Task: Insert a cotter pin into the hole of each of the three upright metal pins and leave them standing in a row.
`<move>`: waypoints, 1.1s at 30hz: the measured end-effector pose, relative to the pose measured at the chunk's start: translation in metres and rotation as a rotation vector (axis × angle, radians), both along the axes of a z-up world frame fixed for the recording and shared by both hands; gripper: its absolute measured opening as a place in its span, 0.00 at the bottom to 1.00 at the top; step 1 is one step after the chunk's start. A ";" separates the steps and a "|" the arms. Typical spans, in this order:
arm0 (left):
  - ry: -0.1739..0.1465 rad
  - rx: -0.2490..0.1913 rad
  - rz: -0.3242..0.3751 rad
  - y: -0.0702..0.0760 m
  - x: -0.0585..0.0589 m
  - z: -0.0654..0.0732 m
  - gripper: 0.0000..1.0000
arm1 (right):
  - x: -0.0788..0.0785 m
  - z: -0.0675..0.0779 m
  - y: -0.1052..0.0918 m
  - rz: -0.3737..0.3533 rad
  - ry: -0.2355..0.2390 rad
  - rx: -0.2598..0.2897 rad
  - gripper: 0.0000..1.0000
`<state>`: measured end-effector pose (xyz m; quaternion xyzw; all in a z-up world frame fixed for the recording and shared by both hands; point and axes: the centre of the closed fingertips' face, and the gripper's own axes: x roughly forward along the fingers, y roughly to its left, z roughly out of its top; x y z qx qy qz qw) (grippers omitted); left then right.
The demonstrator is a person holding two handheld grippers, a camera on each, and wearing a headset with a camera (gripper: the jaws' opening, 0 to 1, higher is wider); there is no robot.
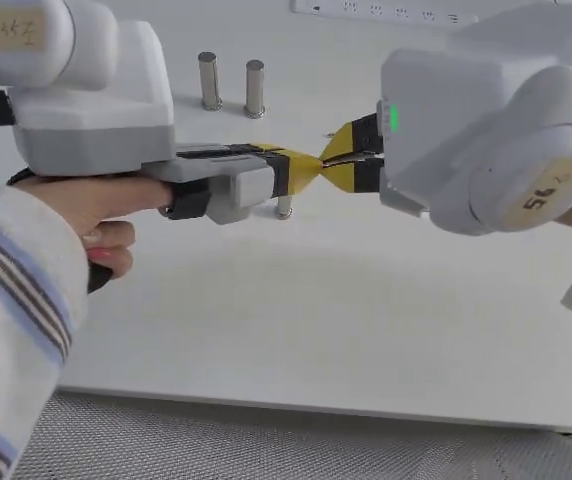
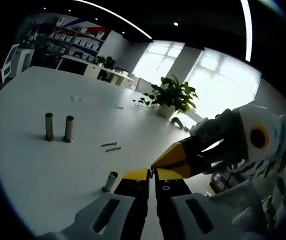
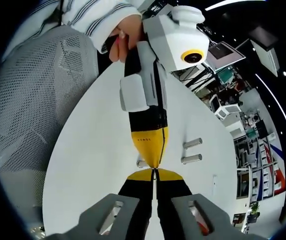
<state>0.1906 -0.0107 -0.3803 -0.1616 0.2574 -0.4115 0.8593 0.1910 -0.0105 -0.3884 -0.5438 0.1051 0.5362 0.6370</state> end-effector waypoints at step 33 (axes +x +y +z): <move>0.034 0.029 -0.008 0.006 -0.006 -0.002 0.00 | -0.007 0.000 0.009 0.010 0.040 0.052 0.00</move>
